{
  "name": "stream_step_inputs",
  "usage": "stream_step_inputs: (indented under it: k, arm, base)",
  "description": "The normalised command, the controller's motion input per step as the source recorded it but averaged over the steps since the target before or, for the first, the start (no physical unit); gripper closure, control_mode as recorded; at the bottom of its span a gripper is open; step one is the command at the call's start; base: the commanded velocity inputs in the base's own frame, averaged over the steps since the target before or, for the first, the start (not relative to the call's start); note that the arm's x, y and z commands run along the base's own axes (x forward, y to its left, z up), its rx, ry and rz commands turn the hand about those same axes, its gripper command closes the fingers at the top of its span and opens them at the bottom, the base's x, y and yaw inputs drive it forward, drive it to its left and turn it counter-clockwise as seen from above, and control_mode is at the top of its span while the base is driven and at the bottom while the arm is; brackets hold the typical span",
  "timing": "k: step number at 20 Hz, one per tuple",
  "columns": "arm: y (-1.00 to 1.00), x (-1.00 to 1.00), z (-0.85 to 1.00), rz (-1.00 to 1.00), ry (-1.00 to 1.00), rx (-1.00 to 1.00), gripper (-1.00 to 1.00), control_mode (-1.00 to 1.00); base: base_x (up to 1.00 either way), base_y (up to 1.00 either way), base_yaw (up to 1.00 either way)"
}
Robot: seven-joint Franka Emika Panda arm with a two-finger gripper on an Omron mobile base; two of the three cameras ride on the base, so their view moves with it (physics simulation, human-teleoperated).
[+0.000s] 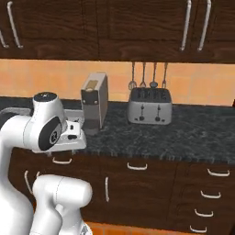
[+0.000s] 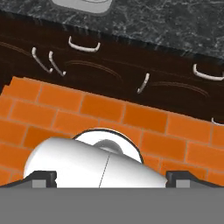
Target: Place one eggplant and one fish in each tupperware on the nearby counter, to pack two identical lunches.
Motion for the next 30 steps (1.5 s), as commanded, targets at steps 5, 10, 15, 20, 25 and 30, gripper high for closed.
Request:
stream_step_inputs:
  k: [5, 10, 15, 20, 25, 30]
  arm:
    - [0.0, 0.0, 0.0, 0.0, 0.0, 0.0, -1.0, 1.0]
    - [0.0, 0.0, 0.0, 0.0, 0.0, 0.0, -1.0, 1.0]
    - [0.0, 0.0, 0.0, 0.0, 0.0, 0.0, -1.0, 1.0]
    - [0.0, 0.0, 0.0, 0.0, 0.0, 0.0, -1.0, 1.0]
    - [0.0, 0.0, 0.0, 0.0, 0.0, 0.0, -1.0, 1.0]
    - [0.0, 0.0, 0.0, 0.0, 0.0, 0.0, -1.0, 1.0]
  base:
    - [0.1, -0.92, -0.69]
    - [0.12, -0.99, -0.57]
    - [0.16, -1.0, -0.23]
    - [0.22, -1.0, 0.0]
    - [0.18, -1.0, 0.0]
    - [0.1, -1.0, 0.0]
